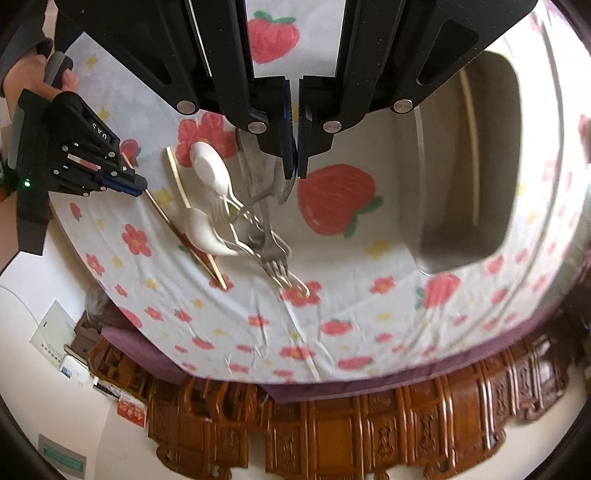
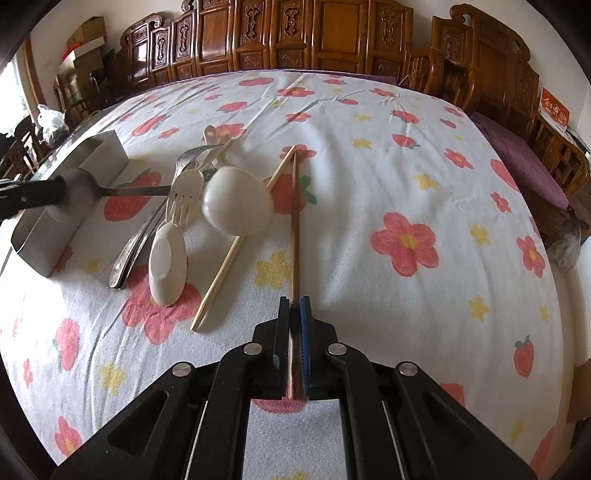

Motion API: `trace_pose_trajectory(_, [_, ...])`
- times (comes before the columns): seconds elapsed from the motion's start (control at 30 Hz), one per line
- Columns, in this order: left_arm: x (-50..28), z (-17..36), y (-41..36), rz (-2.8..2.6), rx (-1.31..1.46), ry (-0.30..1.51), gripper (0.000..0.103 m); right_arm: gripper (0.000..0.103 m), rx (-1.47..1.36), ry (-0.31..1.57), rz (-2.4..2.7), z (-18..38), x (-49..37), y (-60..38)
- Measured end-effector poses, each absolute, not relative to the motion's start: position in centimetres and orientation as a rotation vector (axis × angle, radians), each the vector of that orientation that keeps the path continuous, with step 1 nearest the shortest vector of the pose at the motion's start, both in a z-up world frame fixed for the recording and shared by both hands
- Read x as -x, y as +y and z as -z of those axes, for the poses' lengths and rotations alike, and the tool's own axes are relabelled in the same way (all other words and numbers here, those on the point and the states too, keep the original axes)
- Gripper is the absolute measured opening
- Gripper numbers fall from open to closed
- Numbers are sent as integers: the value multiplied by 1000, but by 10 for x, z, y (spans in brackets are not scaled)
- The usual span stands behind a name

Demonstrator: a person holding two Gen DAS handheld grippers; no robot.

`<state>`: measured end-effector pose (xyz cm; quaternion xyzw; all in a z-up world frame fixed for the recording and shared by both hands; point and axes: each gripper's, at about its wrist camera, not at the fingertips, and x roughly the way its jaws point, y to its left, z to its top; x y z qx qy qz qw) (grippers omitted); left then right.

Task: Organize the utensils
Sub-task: 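Grasp a steel spoon with the left tool while the right tool lifts its chopstick, then carry the steel spoon and the chopstick over the steel tray with both tools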

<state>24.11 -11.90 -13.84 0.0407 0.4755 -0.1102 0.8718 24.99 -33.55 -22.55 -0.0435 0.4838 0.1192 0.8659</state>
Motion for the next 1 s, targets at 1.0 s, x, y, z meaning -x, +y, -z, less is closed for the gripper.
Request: trace_pose_trajectory(1.0, [-167, 89, -29, 64, -50, 792, 1, 6, 59, 913, -361, 166, -236, -300])
